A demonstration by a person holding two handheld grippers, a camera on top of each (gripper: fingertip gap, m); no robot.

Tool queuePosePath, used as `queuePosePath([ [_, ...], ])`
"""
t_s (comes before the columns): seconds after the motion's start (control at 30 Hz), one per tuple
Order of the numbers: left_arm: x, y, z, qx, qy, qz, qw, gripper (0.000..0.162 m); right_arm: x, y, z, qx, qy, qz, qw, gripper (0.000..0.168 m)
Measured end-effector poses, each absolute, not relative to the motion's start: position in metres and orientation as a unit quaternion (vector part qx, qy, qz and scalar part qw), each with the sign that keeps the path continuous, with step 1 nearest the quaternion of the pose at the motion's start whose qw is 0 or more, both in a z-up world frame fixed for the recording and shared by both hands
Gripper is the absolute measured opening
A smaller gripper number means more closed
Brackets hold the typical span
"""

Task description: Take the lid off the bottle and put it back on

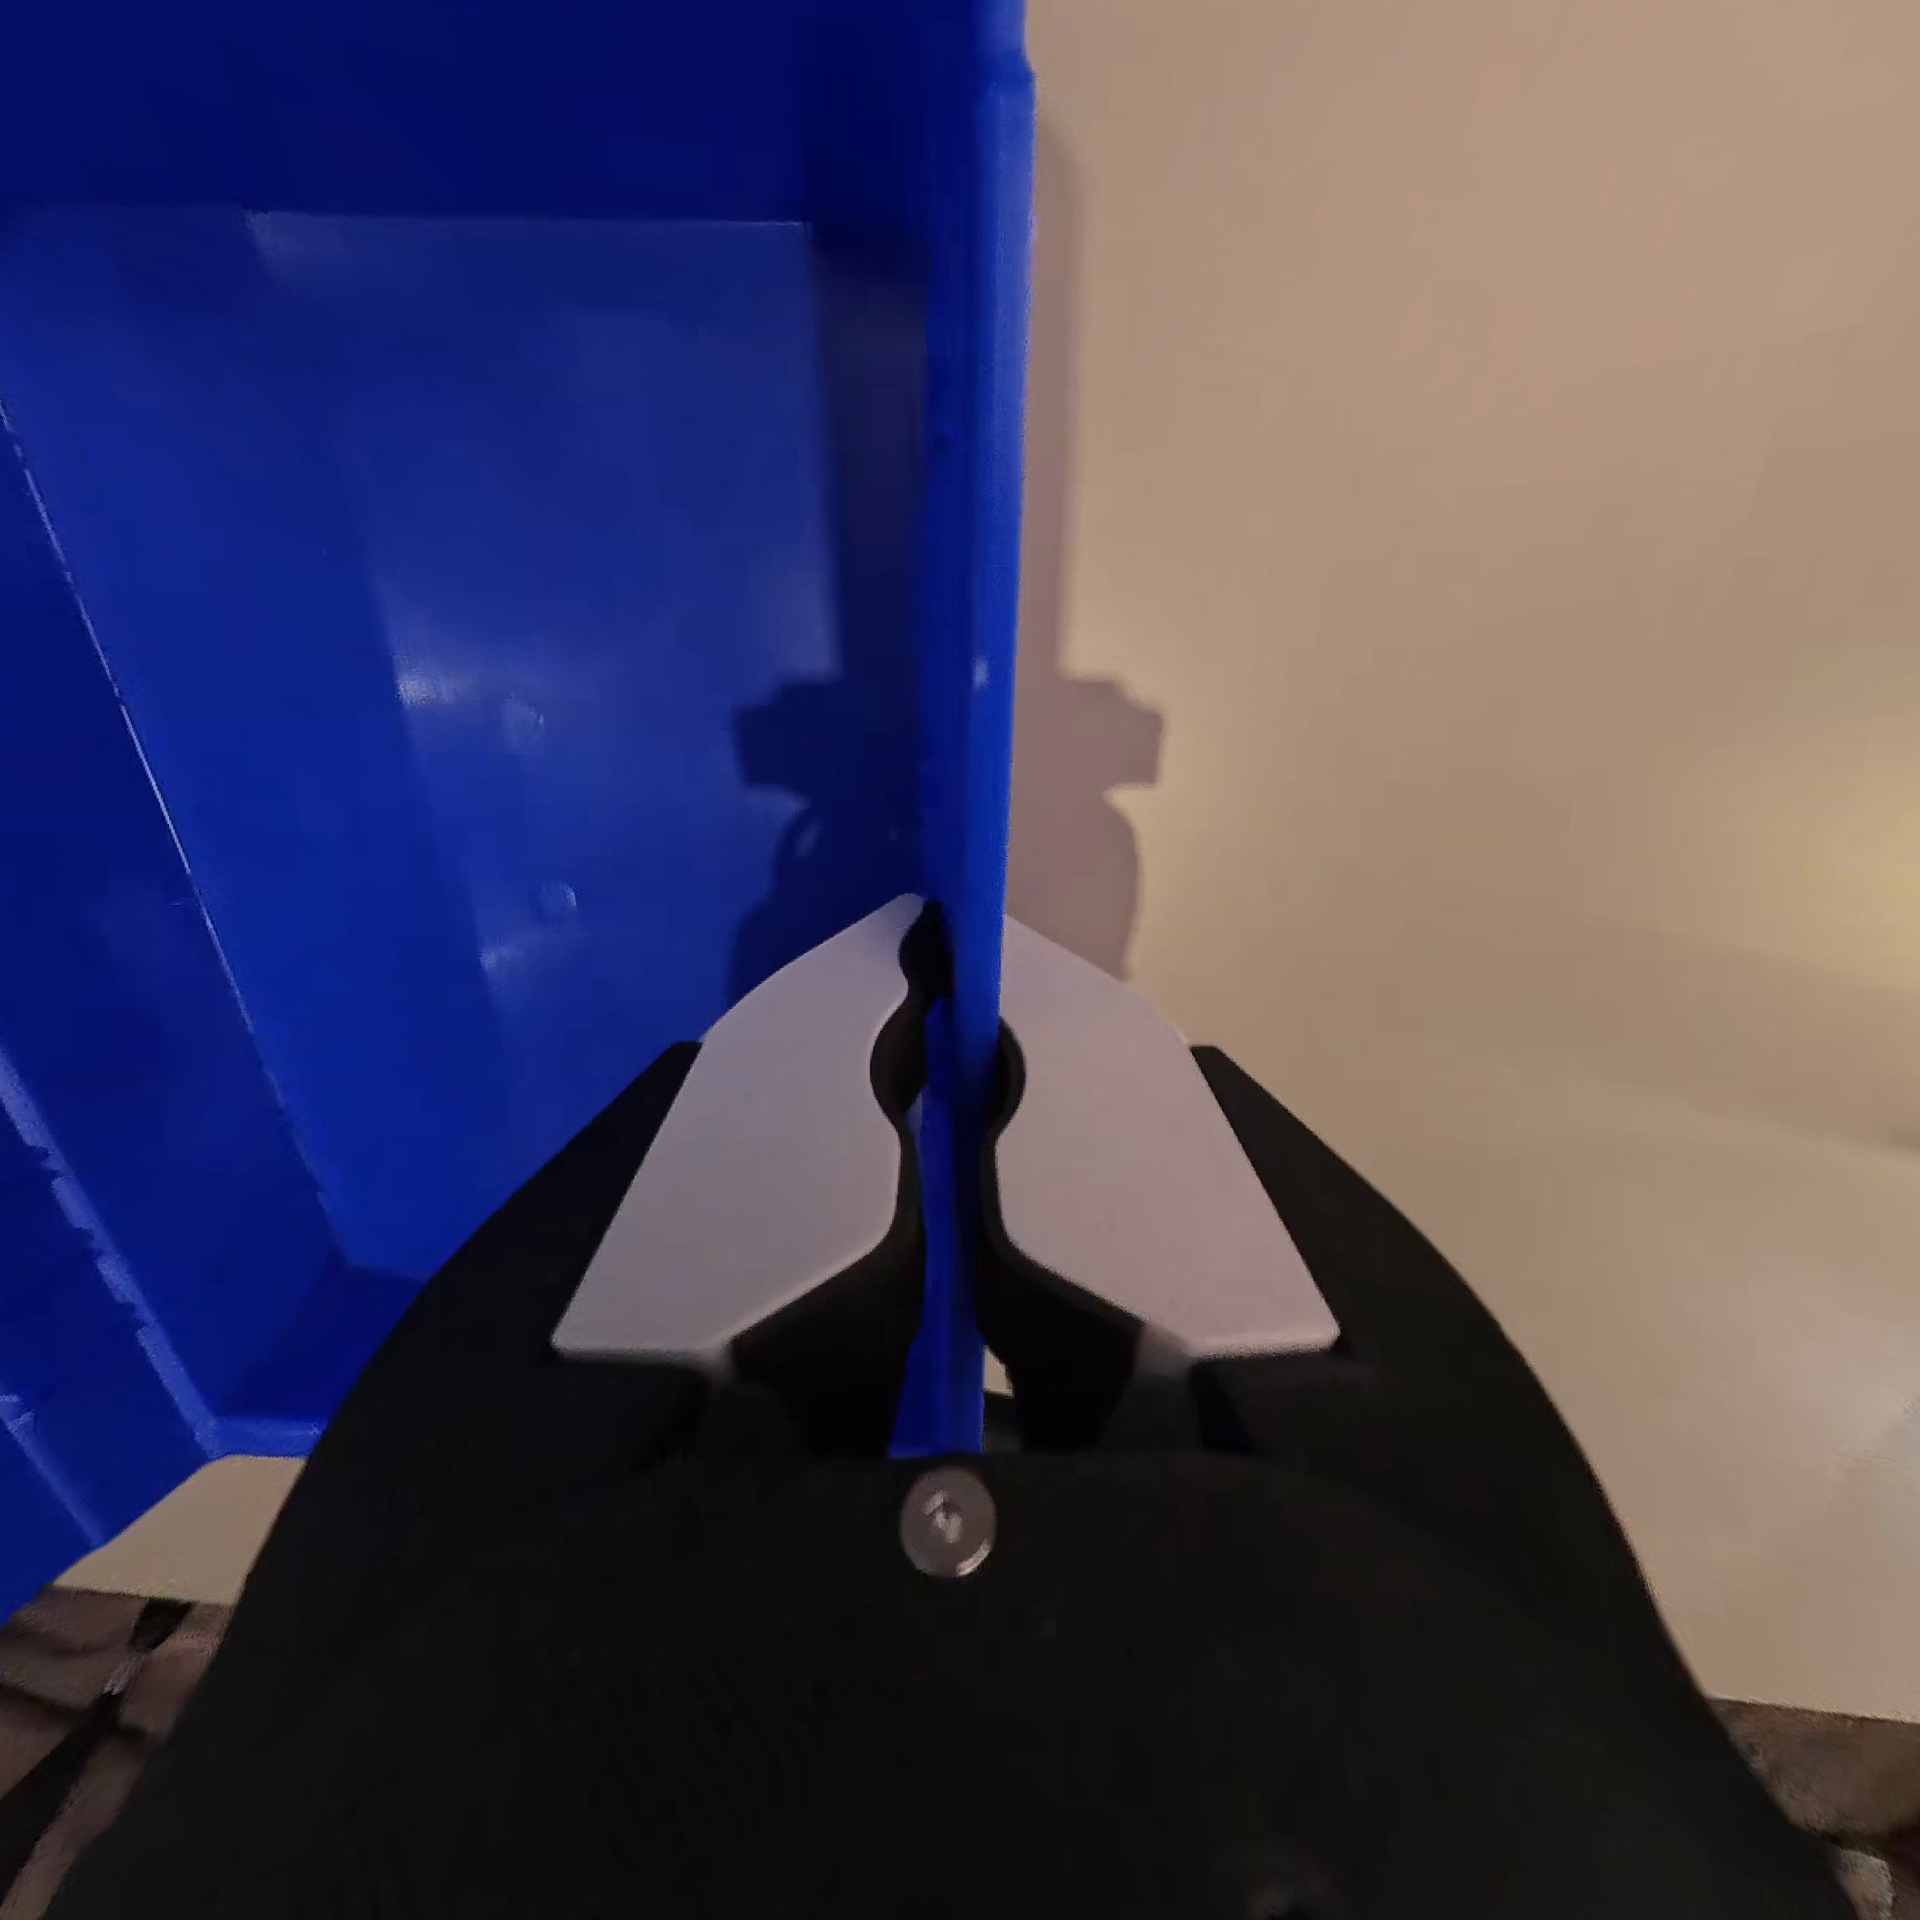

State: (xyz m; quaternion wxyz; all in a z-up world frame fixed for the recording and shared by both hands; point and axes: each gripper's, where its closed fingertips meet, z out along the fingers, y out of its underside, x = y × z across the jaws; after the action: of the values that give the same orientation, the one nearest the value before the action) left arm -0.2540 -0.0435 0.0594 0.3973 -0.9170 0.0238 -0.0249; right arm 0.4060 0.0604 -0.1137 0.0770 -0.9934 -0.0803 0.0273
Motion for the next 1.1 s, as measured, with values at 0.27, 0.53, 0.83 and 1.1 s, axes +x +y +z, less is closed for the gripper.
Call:
queuePosePath([
  [0.27,-0.24,-0.026,0.043,-0.931,0.038,0.0,0.363,0.079,0.497,0.053,-0.115,-0.996,-0.031,0.028,0.081,0.006],
  [0.53,-0.253,-0.016,0.025,-0.941,0.014,-0.003,0.339,0.076,0.522,0.053,-0.115,-0.993,-0.04,0.027,0.104,0.006],
  [0.83,-0.337,-0.029,-0.018,-0.951,-0.101,0.0,0.291,0.082,0.52,0.075,0.01,-0.903,-0.056,-0.075,0.419,0.027],
  [1.1,-0.344,-0.028,-0.058,-0.971,-0.093,0.003,0.219,0.081,0.406,0.045,0.136,-0.738,-0.106,0.14,0.652,0.046],
])
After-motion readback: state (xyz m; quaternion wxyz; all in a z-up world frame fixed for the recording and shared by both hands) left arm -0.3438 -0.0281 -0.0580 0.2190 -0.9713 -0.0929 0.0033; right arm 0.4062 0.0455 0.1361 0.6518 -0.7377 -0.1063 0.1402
